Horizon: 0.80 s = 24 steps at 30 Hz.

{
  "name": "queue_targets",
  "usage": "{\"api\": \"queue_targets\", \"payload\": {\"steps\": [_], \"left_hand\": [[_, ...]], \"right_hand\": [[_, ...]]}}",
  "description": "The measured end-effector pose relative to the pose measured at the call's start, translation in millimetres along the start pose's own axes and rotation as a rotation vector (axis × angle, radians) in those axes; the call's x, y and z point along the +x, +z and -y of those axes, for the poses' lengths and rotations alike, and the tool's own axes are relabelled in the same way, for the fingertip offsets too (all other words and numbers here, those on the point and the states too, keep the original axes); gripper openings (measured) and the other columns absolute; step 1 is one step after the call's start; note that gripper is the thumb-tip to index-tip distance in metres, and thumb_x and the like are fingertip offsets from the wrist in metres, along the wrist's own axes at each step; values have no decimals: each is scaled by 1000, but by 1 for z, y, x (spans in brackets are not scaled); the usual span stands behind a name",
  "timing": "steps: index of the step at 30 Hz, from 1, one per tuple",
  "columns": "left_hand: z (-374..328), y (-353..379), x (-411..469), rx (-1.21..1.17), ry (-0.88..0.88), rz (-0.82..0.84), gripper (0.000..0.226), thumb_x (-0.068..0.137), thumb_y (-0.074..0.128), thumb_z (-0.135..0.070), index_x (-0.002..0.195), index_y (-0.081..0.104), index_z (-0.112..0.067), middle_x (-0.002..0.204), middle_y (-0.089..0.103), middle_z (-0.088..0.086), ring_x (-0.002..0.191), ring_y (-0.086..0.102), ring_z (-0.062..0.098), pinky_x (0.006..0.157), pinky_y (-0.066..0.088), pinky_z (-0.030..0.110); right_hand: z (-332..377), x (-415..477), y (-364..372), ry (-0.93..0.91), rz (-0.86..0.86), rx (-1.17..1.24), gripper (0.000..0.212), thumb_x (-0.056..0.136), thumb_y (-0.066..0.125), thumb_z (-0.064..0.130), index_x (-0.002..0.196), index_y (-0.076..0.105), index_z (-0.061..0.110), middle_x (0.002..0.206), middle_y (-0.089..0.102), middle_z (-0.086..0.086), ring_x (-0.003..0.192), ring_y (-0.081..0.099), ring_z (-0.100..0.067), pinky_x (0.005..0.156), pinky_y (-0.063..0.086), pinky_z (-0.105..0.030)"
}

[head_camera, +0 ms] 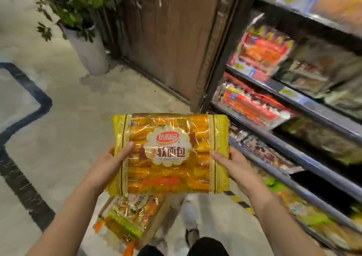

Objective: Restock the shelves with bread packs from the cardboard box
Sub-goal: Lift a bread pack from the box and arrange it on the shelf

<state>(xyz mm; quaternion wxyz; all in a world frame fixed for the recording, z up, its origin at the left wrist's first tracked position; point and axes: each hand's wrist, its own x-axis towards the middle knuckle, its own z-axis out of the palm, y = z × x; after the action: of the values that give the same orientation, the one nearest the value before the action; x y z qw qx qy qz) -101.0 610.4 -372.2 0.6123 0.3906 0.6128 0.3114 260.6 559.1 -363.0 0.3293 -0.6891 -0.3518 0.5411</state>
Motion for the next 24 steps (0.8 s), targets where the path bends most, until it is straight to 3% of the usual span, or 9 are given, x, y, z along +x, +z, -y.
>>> {"api": "queue_targets", "payload": {"steps": [5, 9, 12, 18, 21, 24], "left_hand": [[-25, 90, 5, 107, 60, 295, 65, 82, 79, -63, 126, 70, -17, 109, 82, 10, 99, 79, 34, 91, 61, 47], [-35, 171, -3, 181, 85, 472, 75, 76, 79, -69, 131, 67, -20, 112, 81, 8, 102, 79, 33, 96, 59, 55], [-42, 230, -16, 218, 105, 584, 75, 78, 79, -69, 135, 66, -22, 117, 80, 6, 105, 78, 31, 100, 57, 57], [-53, 345, -37, 333, 139, 662, 81, 67, 79, -81, 133, 66, -36, 122, 79, -3, 112, 76, 25, 106, 54, 55], [-50, 397, -47, 374, 160, 637, 72, 68, 76, -81, 126, 69, -37, 121, 78, -5, 113, 75, 23, 106, 54, 54], [-41, 445, -55, 400, 154, 580, 81, 64, 74, -85, 128, 68, -36, 121, 78, -5, 114, 74, 23, 107, 53, 55]], "right_hand": [[-35, -79, -69, -7, -245, 99, 81, 60, 85, 72, 125, 68, 27, 114, 78, 7, 105, 75, -16, 101, 55, -49], [-65, -134, -128, 28, -455, 94, 78, 60, 80, 79, 122, 67, 34, 112, 77, 11, 104, 74, -14, 97, 57, -46], [-86, -170, -169, 35, -558, 102, 64, 70, 76, 72, 121, 67, 35, 112, 76, 12, 104, 73, -13, 93, 58, -43], [-122, -204, -251, 24, -668, 183, 61, 76, 69, 67, 125, 64, 32, 115, 75, 9, 106, 71, -14, 79, 56, -35], [-138, -204, -297, 15, -697, 175, 52, 85, 67, 61, 126, 62, 29, 115, 73, 9, 103, 69, -12, 72, 53, -30], [-156, -195, -346, 17, -690, 120, 49, 89, 66, 59, 125, 63, 27, 114, 73, 8, 102, 70, -12, 77, 54, -32]]}}
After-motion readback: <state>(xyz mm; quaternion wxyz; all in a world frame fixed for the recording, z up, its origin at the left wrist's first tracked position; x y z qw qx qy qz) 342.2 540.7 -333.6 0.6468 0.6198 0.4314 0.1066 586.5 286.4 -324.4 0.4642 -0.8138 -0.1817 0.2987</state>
